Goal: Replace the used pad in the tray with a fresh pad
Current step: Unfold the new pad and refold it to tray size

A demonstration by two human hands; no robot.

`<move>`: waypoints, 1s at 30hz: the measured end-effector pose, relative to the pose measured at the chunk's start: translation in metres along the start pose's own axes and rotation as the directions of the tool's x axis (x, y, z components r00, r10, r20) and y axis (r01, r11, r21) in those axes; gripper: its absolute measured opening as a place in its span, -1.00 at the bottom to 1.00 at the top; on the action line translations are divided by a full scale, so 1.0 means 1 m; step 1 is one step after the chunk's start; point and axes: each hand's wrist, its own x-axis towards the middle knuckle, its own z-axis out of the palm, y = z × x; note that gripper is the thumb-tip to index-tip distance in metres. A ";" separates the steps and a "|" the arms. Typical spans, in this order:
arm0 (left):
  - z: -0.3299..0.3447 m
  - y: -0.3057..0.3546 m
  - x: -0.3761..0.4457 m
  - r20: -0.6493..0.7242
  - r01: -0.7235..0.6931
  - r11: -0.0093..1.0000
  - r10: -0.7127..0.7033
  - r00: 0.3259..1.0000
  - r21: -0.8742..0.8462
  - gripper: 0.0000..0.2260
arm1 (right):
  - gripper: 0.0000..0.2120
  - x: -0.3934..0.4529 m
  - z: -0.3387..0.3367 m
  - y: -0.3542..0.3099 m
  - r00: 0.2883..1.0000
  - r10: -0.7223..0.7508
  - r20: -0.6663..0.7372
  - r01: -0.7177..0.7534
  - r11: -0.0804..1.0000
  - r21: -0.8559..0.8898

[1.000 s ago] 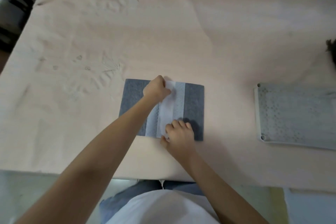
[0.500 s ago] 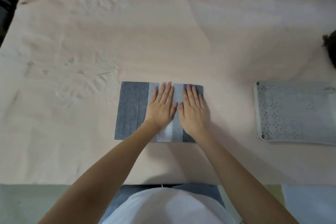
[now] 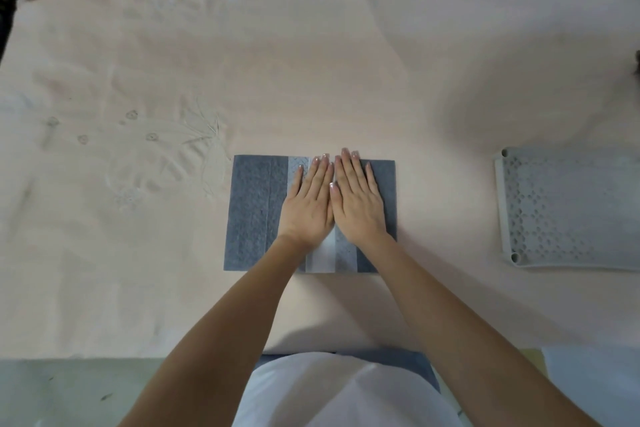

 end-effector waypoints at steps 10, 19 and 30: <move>0.003 -0.003 0.001 0.014 0.006 1.000 -0.006 1.000 -0.004 -0.47 | -0.48 -0.008 0.003 0.031 0.996 0.065 -0.068 -0.063 0.997 0.035; 0.004 -0.002 0.002 0.023 0.008 1.000 -0.008 1.000 -0.004 -0.47 | -0.45 -0.011 0.006 0.044 0.987 0.147 -0.063 -0.146 0.989 0.016; -0.021 0.031 -0.033 -0.084 -0.093 0.995 0.090 0.992 -0.029 -0.50 | -0.44 -0.009 0.009 0.047 0.988 0.150 -0.044 -0.151 0.988 -0.018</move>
